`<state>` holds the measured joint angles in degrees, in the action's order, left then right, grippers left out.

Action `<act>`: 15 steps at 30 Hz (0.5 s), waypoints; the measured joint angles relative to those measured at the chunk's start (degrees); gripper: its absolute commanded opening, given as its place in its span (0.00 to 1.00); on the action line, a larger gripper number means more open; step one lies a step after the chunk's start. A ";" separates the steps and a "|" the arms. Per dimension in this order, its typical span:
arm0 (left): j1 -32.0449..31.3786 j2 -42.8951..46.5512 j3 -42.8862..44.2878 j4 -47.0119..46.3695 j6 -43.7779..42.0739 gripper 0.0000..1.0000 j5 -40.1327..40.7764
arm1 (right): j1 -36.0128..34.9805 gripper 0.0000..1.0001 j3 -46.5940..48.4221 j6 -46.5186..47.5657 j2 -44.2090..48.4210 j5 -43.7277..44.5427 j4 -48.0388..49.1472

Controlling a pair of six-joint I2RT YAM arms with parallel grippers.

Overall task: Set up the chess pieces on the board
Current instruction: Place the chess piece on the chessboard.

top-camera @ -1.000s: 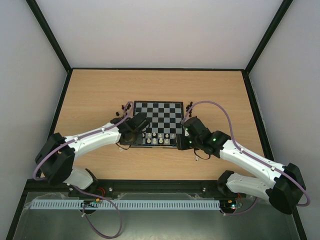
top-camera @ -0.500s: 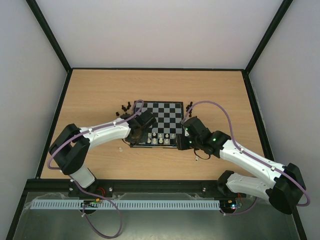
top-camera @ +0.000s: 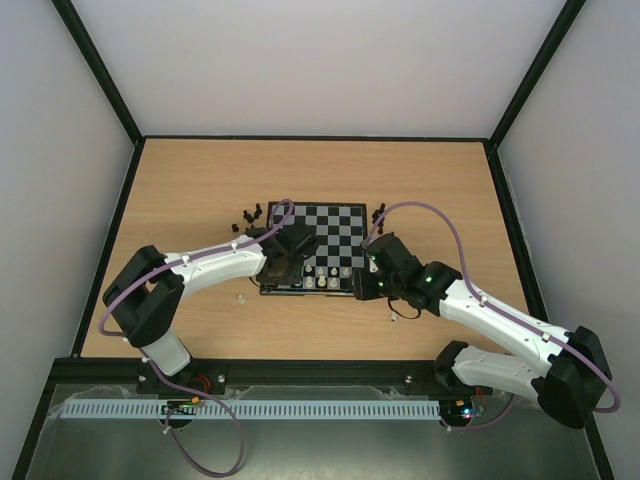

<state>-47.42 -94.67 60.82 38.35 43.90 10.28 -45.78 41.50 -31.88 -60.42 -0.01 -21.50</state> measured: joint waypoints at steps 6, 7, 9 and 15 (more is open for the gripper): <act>-0.52 -0.37 0.42 -0.22 0.00 0.07 -0.02 | 0.00 0.44 0.00 0.00 0.00 -0.02 0.00; -0.55 -0.37 0.42 -0.22 0.00 0.07 0.00 | 0.00 0.44 0.00 0.00 0.00 -0.02 0.00; -0.55 -0.37 0.42 -0.20 0.00 0.07 0.00 | 0.00 0.44 0.00 0.00 0.00 -0.04 0.00; -0.57 -0.37 0.42 -0.22 0.04 0.09 0.00 | 0.00 0.44 0.00 0.00 0.00 -0.28 0.00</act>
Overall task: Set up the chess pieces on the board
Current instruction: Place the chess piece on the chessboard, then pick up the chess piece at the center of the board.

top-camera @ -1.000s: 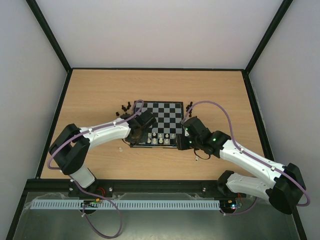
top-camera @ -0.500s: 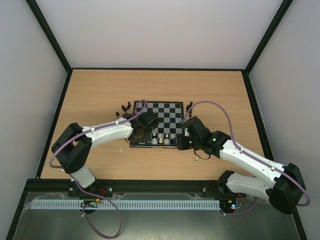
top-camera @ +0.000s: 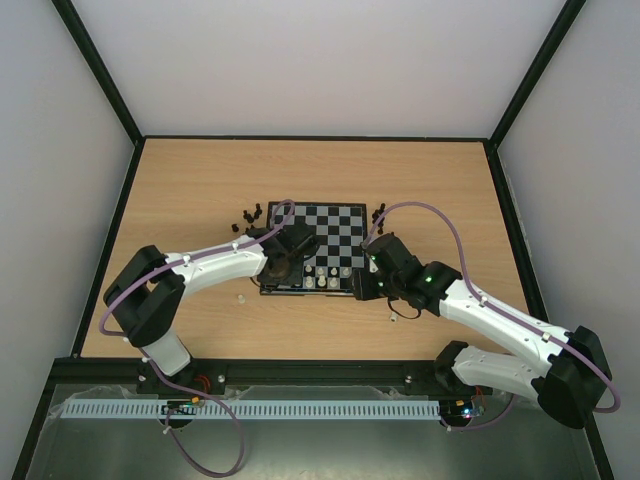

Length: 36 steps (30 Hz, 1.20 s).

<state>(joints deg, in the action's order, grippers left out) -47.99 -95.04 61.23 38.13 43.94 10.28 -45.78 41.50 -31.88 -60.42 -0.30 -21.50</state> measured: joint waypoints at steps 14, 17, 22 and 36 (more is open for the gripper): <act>0.00 -0.33 -0.07 -0.04 0.24 0.17 -0.22 | 0.00 0.45 0.00 0.00 0.22 -0.68 0.07; 0.00 -0.33 -0.22 -0.07 0.24 0.19 -0.22 | 0.00 0.44 -0.02 0.00 0.24 -0.74 0.20; 0.00 -0.33 -0.31 -0.07 0.52 0.31 -0.26 | 0.00 0.44 -0.02 0.02 0.24 -0.76 0.42; -0.61 12.15 -2.14 0.44 3.19 0.99 1.22 | 0.00 0.45 -0.02 0.04 0.24 -0.81 0.42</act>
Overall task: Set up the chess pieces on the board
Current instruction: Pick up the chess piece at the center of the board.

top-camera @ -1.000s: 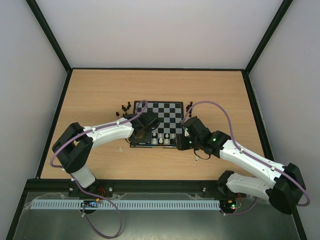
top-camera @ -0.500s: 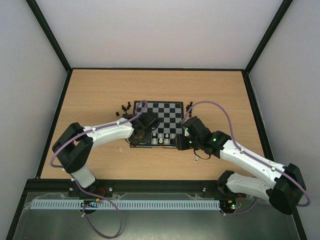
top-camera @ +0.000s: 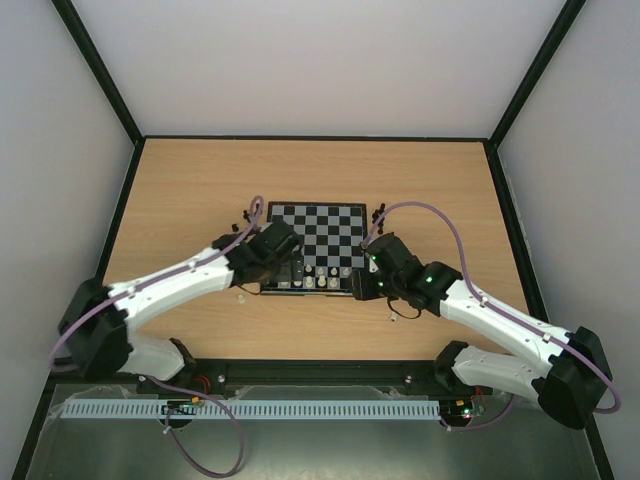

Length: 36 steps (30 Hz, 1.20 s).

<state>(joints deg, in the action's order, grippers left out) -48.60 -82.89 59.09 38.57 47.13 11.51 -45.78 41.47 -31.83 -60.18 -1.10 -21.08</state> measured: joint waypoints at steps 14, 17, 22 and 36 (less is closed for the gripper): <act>3.02 16.46 -15.32 1.92 6.86 0.67 0.22 | 0.00 0.44 0.00 0.42 0.00 -0.28 0.00; 4.90 17.44 -18.01 2.21 7.54 0.58 0.00 | -0.02 0.44 0.00 0.44 0.00 -0.46 0.00; 6.91 17.92 -20.24 2.05 8.20 0.50 0.42 | -0.02 0.44 0.00 0.59 0.09 -0.85 0.02; 7.17 11.61 -21.24 -0.74 7.48 0.47 0.72 | -0.02 0.44 -0.11 0.81 0.42 -1.70 0.07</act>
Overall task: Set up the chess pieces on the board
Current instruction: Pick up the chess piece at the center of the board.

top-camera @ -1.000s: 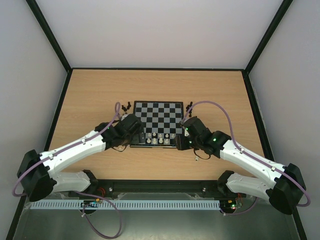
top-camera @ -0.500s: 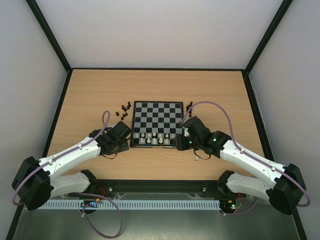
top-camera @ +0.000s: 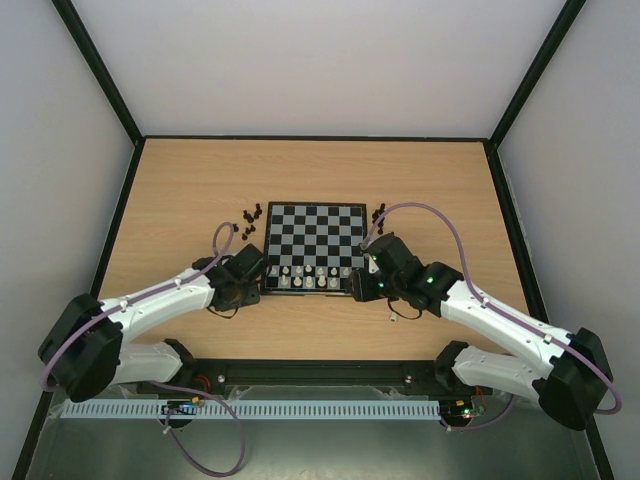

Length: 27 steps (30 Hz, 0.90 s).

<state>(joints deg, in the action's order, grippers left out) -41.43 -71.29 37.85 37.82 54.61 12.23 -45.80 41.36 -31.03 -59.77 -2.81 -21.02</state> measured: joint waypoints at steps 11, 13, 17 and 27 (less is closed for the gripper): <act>0.22 -2.84 -0.20 -1.77 -0.83 0.26 0.52 | 0.00 0.44 -0.17 0.02 0.22 -0.48 0.31; 0.28 -3.23 -0.33 -2.12 -1.09 0.26 0.55 | 0.00 0.44 -0.20 0.00 0.22 -0.59 0.33; 0.48 -3.76 -0.44 -2.47 -1.33 0.17 0.52 | 0.00 0.44 -0.20 0.02 0.22 -0.68 0.35; 0.63 -3.78 -0.63 -2.71 -2.43 0.02 0.79 | 0.00 0.44 -0.50 0.02 0.44 -0.81 0.37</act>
<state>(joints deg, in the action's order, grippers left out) -40.80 -75.07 37.21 35.11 52.18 13.02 -45.80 40.86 -31.00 -59.33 -3.62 -20.64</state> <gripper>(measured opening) 0.101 0.445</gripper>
